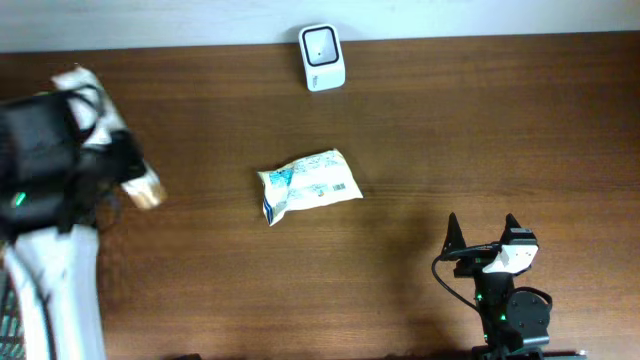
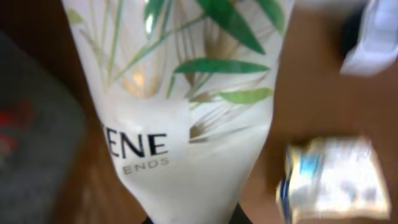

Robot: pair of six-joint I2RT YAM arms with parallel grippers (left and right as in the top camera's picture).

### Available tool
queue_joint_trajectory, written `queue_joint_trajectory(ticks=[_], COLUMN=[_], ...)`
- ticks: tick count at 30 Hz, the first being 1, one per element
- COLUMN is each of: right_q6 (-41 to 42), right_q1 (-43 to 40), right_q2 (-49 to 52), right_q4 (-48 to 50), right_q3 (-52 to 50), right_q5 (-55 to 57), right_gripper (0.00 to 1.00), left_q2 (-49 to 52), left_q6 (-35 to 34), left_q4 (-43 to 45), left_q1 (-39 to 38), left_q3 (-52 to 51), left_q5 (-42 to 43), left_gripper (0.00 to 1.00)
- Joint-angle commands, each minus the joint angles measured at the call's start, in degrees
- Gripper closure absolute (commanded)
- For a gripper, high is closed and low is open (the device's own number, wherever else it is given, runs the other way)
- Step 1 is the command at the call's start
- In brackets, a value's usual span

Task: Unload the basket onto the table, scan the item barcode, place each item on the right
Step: 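Place the white tube left of the white-blue bag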

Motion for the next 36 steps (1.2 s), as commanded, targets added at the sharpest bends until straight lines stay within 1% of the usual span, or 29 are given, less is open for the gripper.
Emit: queue_joint_trajectory(ticks=[1,3,6,9,10,11,12,13,14,17,19,22,25,26,27,29,32,34,36], right_q6=[0.2,0.2,0.2,0.2,0.2,0.2,0.2,0.2,0.2,0.2,0.2,0.2,0.2,0.2,0.2,0.2,0.2,0.2,0.2], right_q1=[-0.3,-0.3,-0.3,-0.3,-0.3,-0.3,-0.3,-0.3,-0.3,-0.3,-0.3,-0.3,-0.3,-0.3,-0.3,-0.3,-0.3,-0.3,-0.3], right_q2=[-0.4,-0.4,-0.4,-0.4,-0.4,-0.4,-0.4,-0.4,-0.4,-0.4,-0.4,-0.4,-0.4,-0.4,-0.4,-0.4,-0.4,-0.4,-0.4], right_q4=[-0.1,-0.1,-0.1,-0.1,-0.1,-0.1,-0.1,-0.1,-0.1,-0.1,-0.1,-0.1,-0.1,-0.1,-0.1,-0.1,-0.1,-0.1,-0.1], right_q3=[-0.5,-0.5,-0.5,-0.5,-0.5,-0.5,-0.5,-0.5,-0.5,-0.5,-0.5,-0.5,-0.5,-0.5,-0.5,-0.5,-0.5,-0.5,-0.5], right_q5=[0.1,0.1,0.1,0.1,0.1,0.1,0.1,0.1,0.1,0.1,0.1,0.1,0.1,0.1,0.1,0.1,0.1,0.1,0.1], right_gripper=[0.01,0.01,0.01,0.01,0.01,0.01,0.01,0.01,0.01,0.01,0.01,0.01,0.01,0.01,0.01,0.01,0.01,0.01,0.01], left_q2=[11.7,19.8,27.3,32.8,33.3,33.4,33.5,33.5,33.5,33.3,32.7,31.2,29.4,28.4,27.8,25.7,23.2,21.6,21.6], left_q6=[-3.4,-6.1,-8.2,-8.6,-8.6,-8.6,-8.6,-8.6,-8.6,-8.6,-6.4,-5.3,-3.8,-3.8,-3.8,-3.8,-3.8,-3.8,-3.8], left_q4=[-4.5,-3.5,-1.4,0.1,0.1,0.0,0.1,0.1,0.0,-0.9,-4.9,-14.6,-18.5,-19.7,-21.1,-26.3,-29.0,-30.8,-32.1], left_q1=[-6.1,-10.6,-14.7,-17.6,-18.0,-18.2,-18.3,-18.3,-18.3,-18.3,-17.3,-15.5,-12.5,-9.6,-7.5,1.3,10.5,20.6,25.9], left_q3=[0.5,-1.0,-3.2,-3.8,-3.8,-3.8,-3.8,-3.8,-3.8,-1.9,4.6,19.9,35.7,42.0,45.3,54.0,56.1,56.1,56.1], left_q5=[1.6,1.8,1.8,1.7,1.6,1.6,1.6,1.7,1.7,2.1,2.7,-0.2,-0.5,-0.5,-0.5,-0.5,-0.6,-0.5,-0.5], left_gripper=[1.0,1.0,1.0,1.0,0.97,0.81,0.48,0.28,0.19,0.01,0.0,0.01,0.01,0.01,0.01,0.01,0.01,0.02,0.04])
